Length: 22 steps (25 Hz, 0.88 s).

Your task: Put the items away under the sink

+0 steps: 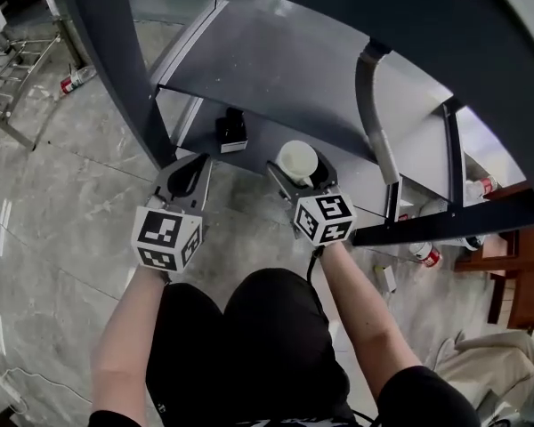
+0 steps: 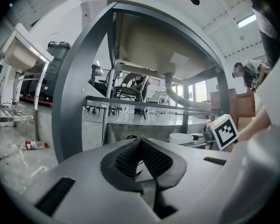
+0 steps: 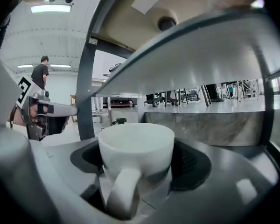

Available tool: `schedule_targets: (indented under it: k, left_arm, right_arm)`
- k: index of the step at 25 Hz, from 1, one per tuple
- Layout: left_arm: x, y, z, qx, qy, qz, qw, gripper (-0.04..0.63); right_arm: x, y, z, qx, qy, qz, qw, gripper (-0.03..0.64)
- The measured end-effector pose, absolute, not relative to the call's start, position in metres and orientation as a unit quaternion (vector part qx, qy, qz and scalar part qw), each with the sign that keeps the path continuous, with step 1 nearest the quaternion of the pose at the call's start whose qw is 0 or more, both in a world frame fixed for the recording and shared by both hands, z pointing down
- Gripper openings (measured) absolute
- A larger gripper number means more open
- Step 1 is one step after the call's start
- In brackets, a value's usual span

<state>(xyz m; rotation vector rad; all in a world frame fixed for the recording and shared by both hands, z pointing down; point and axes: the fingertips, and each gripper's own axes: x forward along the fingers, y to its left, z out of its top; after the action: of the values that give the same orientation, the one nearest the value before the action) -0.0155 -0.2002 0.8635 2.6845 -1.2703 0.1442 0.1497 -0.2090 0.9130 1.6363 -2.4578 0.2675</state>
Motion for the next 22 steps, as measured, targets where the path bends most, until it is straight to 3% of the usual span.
schedule_targets:
  k: [12,22]
  left_arm:
    - [-0.025,-0.210,0.878,0.892,-0.439,0.060,0.092,0.009]
    - [-0.044,-0.212,0.884,0.886,-0.449,0.059,0.099,0.009]
  right_arm:
    - [0.154,-0.263,0.963,0.574,-0.800,0.110,0.138,0.394]
    - [0.158,-0.272,0.985,0.587,-0.789,0.121,0.138,0.394]
